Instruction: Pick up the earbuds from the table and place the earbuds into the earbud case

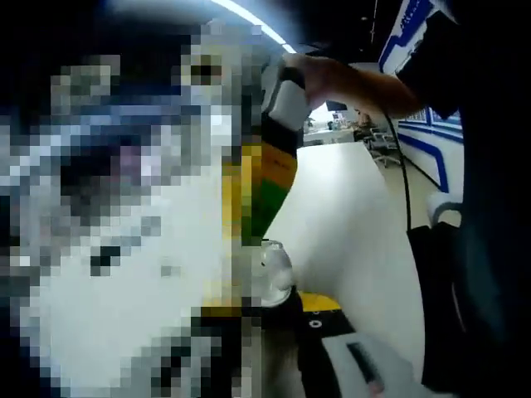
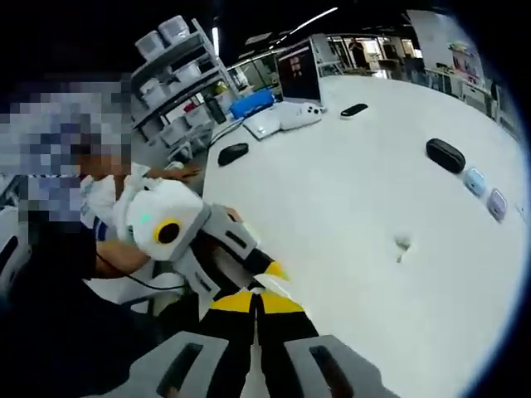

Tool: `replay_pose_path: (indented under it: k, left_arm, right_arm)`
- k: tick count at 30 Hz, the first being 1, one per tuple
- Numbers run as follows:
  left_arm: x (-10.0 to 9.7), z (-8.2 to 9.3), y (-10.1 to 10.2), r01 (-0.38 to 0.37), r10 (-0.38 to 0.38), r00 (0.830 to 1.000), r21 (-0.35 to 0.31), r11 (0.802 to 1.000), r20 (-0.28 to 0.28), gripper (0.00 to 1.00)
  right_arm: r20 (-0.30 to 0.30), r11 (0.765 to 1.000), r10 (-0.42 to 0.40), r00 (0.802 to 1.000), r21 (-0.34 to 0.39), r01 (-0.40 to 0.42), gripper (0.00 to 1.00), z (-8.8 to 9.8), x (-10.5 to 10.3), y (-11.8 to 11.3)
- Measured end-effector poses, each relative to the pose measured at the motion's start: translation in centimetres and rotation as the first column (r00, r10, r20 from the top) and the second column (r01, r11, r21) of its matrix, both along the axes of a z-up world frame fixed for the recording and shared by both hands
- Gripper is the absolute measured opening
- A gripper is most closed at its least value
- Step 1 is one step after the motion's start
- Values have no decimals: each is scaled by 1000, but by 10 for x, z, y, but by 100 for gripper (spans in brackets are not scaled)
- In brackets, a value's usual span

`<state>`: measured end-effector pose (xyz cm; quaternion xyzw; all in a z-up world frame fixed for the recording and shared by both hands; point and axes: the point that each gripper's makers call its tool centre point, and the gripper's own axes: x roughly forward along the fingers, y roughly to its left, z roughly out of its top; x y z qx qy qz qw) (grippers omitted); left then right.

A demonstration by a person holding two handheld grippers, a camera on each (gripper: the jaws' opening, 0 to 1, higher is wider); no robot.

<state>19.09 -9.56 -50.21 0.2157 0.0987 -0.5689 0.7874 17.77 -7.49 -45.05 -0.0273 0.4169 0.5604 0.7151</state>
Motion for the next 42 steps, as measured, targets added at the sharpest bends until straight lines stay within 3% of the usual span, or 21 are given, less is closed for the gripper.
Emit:
replay_pose_path:
  k: [1, 2, 9, 15, 21, 34, 42]
  left_arm:
    - [0, 0, 0, 0, 0, 1000, 0, 1000, -1, 24]
    - [0, 0, 0, 0, 0, 1000, 0, 1000, -2, 24]
    - [1, 0, 0, -7, 7, 1000, -12, 1000, -14, 24]
    - [1, -3, -1, -11, 10, 1000, -10, 1000, -13, 24]
    - [-1, -4, -2, -10, 10, 1000, -6, 1000, -11, 24]
    - [-2, -3, 1, -27, 25, 999, -38, 999, -41, 24]
    - [-2, -2, 1, -34, 32, 998, -47, 998, -56, 24]
  right_arm:
    - [1, 1000, 0, 1000, 2, 0, 1, 1, 0, 0]
    - [65, 1000, 0, 998, 26, -1, 1, 12, -3, -1]
    - [202, 998, 58, 978, -6, -58, 6, -1, -16, -2]
    - [363, 998, 60, 930, -28, -53, 8, -9, -11, 4]
    - [360, 1000, 30, 933, -7, -29, 8, -7, -10, 0]
    - [289, 987, -145, 946, 115, 116, 8, 5, 8, -31]
    - [291, 967, -245, 925, 143, 211, 9, 8, 36, -55]
